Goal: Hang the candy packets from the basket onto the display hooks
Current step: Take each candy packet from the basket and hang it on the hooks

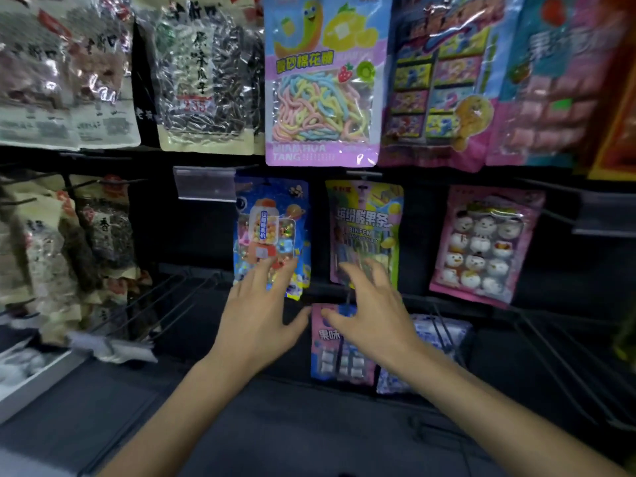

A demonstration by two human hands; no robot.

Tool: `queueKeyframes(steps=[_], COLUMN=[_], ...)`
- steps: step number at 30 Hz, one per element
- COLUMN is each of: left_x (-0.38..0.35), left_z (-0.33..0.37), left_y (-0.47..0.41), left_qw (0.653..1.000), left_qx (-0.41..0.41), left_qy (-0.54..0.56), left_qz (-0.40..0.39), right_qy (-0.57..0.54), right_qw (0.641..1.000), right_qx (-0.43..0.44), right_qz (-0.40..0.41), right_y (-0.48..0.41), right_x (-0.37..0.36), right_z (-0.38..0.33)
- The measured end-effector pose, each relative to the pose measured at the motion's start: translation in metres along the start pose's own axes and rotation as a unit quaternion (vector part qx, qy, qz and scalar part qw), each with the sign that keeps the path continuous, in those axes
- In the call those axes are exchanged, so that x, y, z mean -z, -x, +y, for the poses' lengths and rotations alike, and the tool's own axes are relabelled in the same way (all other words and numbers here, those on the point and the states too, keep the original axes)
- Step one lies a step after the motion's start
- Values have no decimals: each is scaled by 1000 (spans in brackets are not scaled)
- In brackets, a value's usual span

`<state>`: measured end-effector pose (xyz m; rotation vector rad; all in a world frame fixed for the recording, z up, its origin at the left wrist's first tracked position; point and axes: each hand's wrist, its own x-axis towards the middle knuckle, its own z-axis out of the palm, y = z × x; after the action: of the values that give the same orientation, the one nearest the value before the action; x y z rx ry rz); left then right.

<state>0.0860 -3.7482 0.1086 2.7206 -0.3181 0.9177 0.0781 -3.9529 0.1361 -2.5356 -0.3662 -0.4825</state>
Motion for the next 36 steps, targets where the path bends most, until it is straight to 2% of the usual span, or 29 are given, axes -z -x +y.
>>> queueKeyframes(steps=[6, 11, 17, 20, 23, 27, 32, 36], left_x=[27, 22, -15, -44, -72, -99, -127, -153], left_z=[69, 103, 124, 127, 130, 135, 138, 126], left_y=[59, 123, 204, 241, 274, 295, 311, 327], left_qw=[996, 983, 960, 942, 911, 882, 865, 861], left_qx=[-76, -140, -166, -177, -167, -151, -32, 65], left_qy=[37, 68, 114, 120, 78, 26, 22, -3], left_qz=[-37, -93, -196, -260, -368, -445, -500, -505], right_qy=[46, 53, 35, 35, 37, 82, 120, 136], right_qw=[997, 993, 990, 979, 963, 941, 923, 905], right_qx=[22, 23, -17, -50, -92, -110, -24, -5], right_qz=[-56, -106, -137, -193, -251, -310, -364, -403], right_y=[84, 164, 263, 300, 323, 335, 356, 371], right_x=[56, 85, 68, 46, 23, -7, -25, -31], right_z=[22, 54, 108, 133, 152, 164, 154, 151])
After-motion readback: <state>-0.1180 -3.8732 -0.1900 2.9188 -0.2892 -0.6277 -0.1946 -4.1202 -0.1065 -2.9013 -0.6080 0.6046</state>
